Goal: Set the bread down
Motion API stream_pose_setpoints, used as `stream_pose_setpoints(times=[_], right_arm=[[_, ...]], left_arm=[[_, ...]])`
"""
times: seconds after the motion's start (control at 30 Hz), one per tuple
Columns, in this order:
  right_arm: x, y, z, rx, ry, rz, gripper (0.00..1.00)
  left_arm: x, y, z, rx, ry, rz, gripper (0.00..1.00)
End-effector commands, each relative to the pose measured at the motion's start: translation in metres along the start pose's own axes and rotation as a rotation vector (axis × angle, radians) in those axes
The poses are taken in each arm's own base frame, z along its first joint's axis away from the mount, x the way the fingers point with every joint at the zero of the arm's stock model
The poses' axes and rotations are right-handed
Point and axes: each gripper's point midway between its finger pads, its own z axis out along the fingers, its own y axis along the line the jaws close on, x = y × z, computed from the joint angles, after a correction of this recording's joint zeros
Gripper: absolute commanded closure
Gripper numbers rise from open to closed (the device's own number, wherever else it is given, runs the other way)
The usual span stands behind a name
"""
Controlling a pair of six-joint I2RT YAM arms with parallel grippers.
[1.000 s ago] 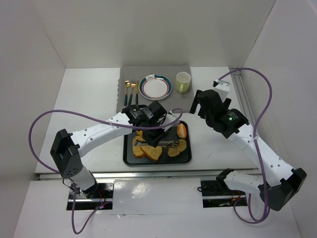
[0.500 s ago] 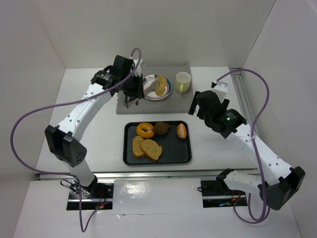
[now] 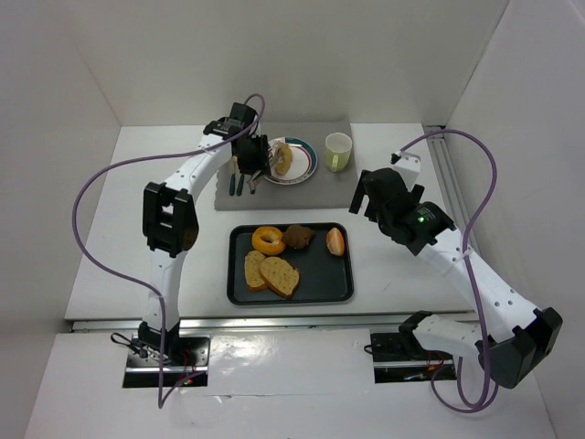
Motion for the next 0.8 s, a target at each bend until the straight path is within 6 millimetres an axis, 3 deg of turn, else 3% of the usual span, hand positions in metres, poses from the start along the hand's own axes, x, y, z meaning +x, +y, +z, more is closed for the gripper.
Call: stream_pose_setpoints(times=[0.0, 0.07, 0.17, 0.3, 0.37, 0.5, 0.53, 0.6, 0.63, 0.67, 0.73, 0.77], right_arm=[[-0.007, -0.008, -0.003, 0.023, -0.035, 0.025, 0.0], [-0.007, -0.008, -0.003, 0.023, -0.035, 0.025, 0.0], [-0.004, -0.006, -0.001, 0.018, -0.022, 0.02, 0.0], [0.0, -0.002, 0.001, 0.007, -0.004, 0.024, 0.0], [-0.001, 0.001, 0.001, -0.006, -0.004, 0.029, 0.0], [-0.001, 0.005, 0.001, -0.025, 0.001, 0.034, 0.0], [-0.001, 0.005, 0.001, -0.025, 0.001, 0.043, 0.0], [-0.002, 0.004, -0.001, -0.03, -0.005, 0.048, 0.0], [0.0, 0.003, -0.002, -0.025, 0.002, 0.042, 0.0], [-0.002, 0.002, -0.004, -0.029, -0.004, 0.047, 0.0], [-0.001, -0.001, -0.004, -0.015, -0.002, 0.05, 0.0], [-0.003, -0.001, -0.006, -0.02, -0.009, 0.056, 0.0]], left_arm=[[-0.03, -0.018, -0.024, 0.05, -0.098, -0.011, 0.45], [-0.031, -0.018, -0.027, 0.053, -0.106, 0.001, 0.4], [-0.027, -0.021, -0.038, 0.042, -0.116, 0.018, 0.42], [-0.027, -0.03, -0.073, 0.005, -0.186, 0.056, 0.46], [-0.035, -0.034, -0.106, -0.012, -0.259, 0.073, 0.46], [-0.02, -0.049, -0.147, -0.027, -0.308, 0.127, 0.46], [-0.005, -0.047, -0.147, -0.046, -0.275, 0.138, 0.46], [0.018, -0.068, -0.161, -0.018, -0.261, 0.184, 0.46], [0.037, -0.071, -0.153, 0.0, -0.212, 0.189, 0.46], [0.056, -0.094, -0.157, 0.094, -0.172, 0.198, 0.46], [0.092, -0.104, -0.141, 0.135, -0.078, 0.194, 0.46], [0.106, -0.121, -0.141, 0.18, -0.061, 0.209, 0.45]])
